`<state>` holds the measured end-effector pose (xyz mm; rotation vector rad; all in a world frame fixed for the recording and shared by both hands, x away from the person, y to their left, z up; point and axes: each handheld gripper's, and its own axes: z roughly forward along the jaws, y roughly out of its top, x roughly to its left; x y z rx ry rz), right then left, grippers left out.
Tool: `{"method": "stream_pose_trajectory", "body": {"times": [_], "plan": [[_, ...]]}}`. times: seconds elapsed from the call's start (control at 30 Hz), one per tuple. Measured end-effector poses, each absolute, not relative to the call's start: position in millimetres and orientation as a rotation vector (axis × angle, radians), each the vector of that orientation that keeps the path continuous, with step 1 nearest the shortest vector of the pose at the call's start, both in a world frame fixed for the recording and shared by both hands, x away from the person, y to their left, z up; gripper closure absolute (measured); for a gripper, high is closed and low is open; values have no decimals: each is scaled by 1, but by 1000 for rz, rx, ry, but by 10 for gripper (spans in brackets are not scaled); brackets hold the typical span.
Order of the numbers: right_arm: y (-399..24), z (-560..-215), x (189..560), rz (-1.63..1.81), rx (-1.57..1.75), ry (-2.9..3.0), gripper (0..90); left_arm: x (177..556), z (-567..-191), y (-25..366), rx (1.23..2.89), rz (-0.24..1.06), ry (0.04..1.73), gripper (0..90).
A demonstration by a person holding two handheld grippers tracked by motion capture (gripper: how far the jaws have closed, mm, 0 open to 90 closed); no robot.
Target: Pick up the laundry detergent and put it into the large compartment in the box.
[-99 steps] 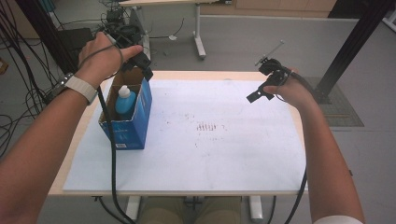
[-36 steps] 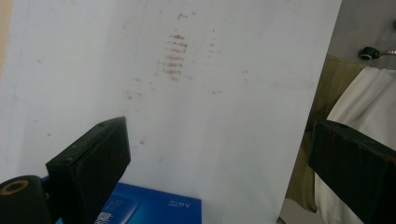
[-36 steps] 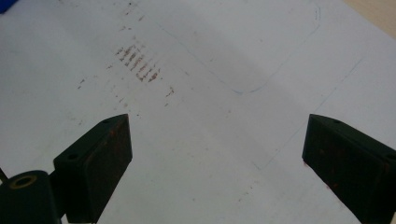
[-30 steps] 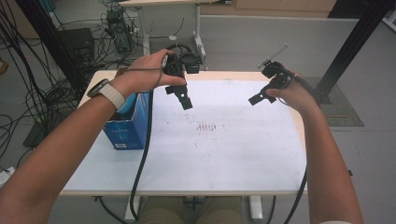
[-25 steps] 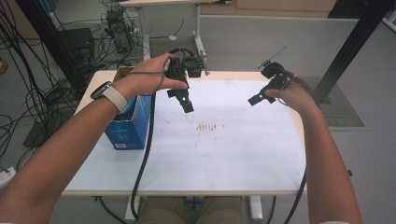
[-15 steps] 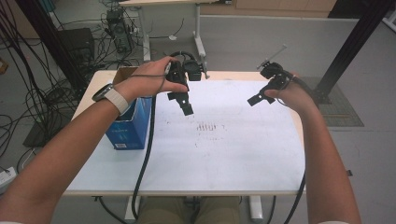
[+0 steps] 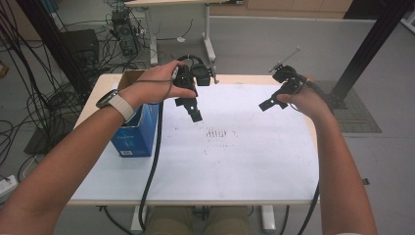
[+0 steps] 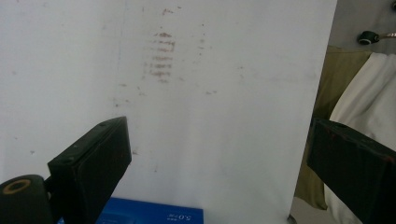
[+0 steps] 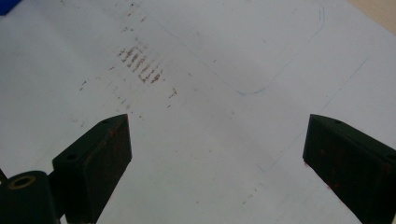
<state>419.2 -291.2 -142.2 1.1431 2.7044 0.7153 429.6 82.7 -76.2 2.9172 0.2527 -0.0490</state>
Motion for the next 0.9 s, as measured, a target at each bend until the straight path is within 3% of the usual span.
{"method": "stream_pose_trajectory", "body": {"times": [0.9], "plan": [[-297,-148,417,740,1147,2708,76,430,-83,86,2907,-47,312,69]]}}
